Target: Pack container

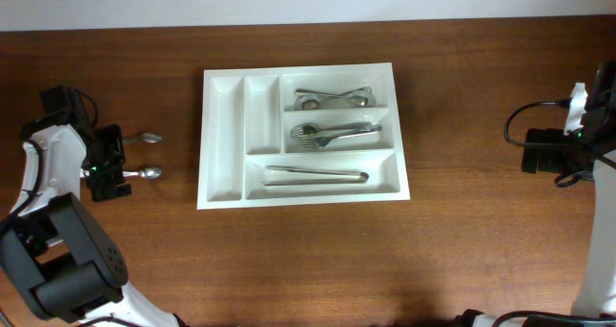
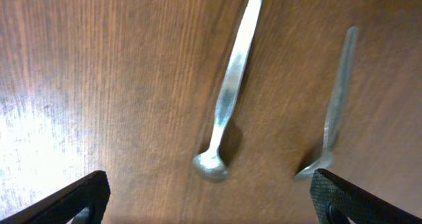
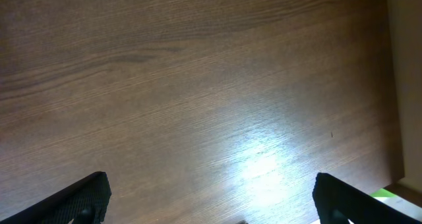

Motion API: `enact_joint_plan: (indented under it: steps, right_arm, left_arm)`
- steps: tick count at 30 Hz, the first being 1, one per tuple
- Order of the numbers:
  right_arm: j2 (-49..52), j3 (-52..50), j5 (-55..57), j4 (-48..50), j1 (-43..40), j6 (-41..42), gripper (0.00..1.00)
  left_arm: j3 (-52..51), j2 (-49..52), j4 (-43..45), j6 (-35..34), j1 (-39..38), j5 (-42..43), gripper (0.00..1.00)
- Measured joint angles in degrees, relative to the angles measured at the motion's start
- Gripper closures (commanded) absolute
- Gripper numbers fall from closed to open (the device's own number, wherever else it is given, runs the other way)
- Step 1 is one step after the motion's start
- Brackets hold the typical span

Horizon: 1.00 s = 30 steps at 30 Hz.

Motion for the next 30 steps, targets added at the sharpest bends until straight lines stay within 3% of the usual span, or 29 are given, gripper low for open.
enact_joint_plan:
  steps: [15, 30]
  right_arm:
    - [0.0, 0.0, 0.0, 0.0, 0.0, -0.07, 0.01]
    - [0.0, 0.0, 0.0, 0.0, 0.0, -0.02, 0.01]
  left_arm:
    - [0.0, 7.08, -3.56, 4.33, -0.07, -4.81, 0.01]
    - [3.85, 7.89, -2.84, 8.96, -0.07, -7.61, 0.01]
